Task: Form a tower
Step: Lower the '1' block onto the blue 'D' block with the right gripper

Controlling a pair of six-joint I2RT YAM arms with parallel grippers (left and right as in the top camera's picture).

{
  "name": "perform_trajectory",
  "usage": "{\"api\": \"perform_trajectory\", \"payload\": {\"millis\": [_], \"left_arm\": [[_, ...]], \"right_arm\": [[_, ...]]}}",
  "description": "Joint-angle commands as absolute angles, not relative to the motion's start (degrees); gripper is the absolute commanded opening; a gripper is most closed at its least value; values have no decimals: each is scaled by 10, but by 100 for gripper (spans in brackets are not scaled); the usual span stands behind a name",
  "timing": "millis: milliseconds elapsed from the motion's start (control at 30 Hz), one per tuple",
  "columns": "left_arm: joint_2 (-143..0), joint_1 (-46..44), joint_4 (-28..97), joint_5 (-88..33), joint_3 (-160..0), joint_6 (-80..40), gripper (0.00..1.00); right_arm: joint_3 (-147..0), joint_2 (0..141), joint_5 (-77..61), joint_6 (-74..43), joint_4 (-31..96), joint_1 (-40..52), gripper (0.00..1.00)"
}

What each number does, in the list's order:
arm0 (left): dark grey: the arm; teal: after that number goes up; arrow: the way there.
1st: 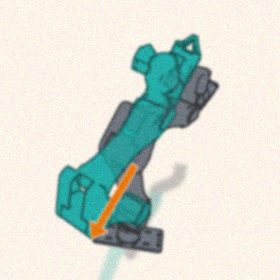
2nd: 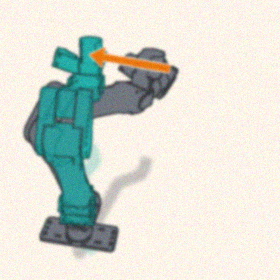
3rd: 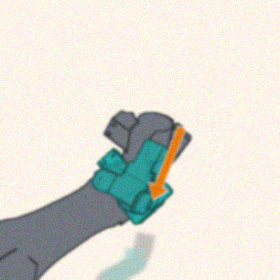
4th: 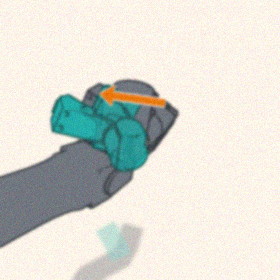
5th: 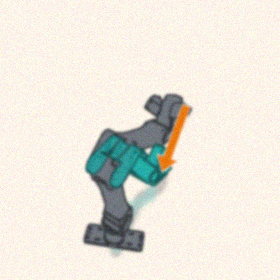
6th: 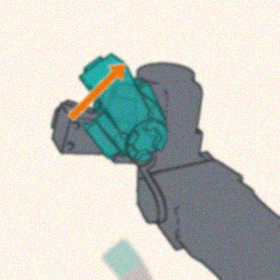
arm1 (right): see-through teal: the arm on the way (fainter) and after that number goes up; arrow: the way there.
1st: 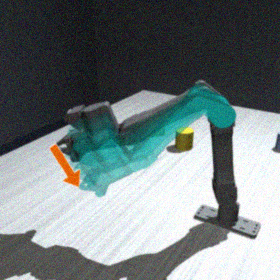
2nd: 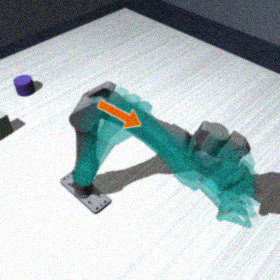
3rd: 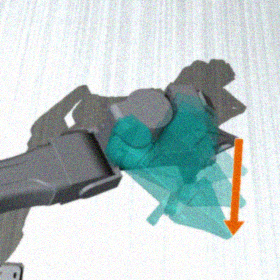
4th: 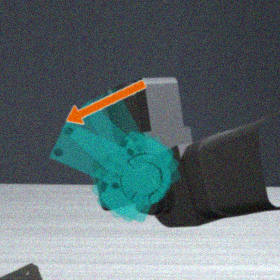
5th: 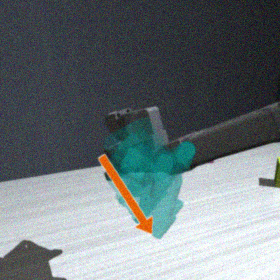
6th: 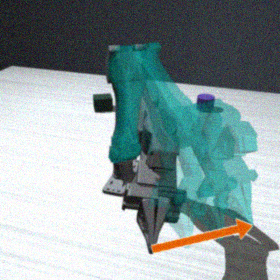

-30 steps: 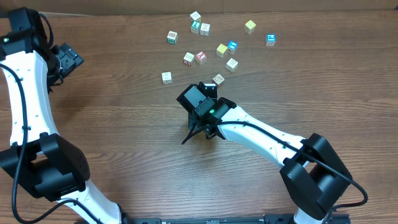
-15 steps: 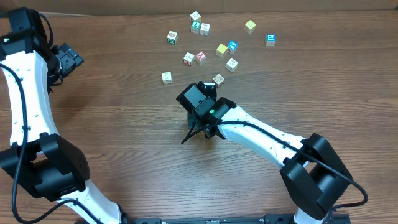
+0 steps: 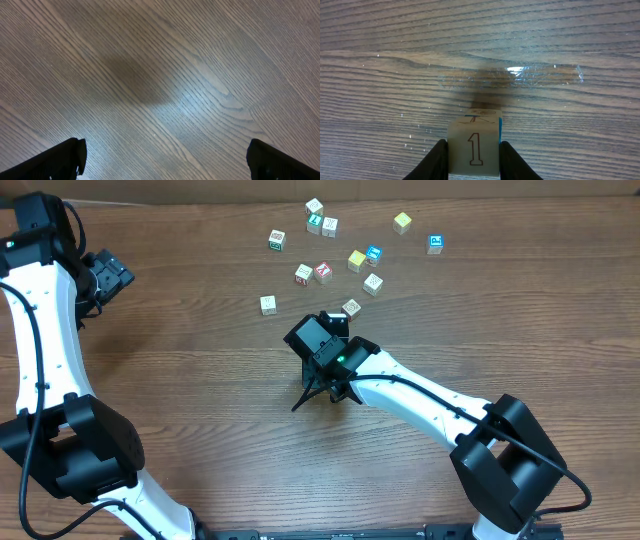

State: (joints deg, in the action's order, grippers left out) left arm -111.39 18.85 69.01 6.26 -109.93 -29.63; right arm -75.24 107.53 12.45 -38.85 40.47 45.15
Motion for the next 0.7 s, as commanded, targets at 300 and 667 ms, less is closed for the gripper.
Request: {"api": "perform_trajectory", "payload": {"millis": [300, 667], "left_arm": [[-1113, 187, 689, 66, -1100, -293, 99], [-1113, 187, 689, 66, -1100, -293, 100]], "right_arm": [[-746, 1075, 145, -409, 407, 453, 27], [-746, 1075, 143, -409, 407, 453, 28]]}}
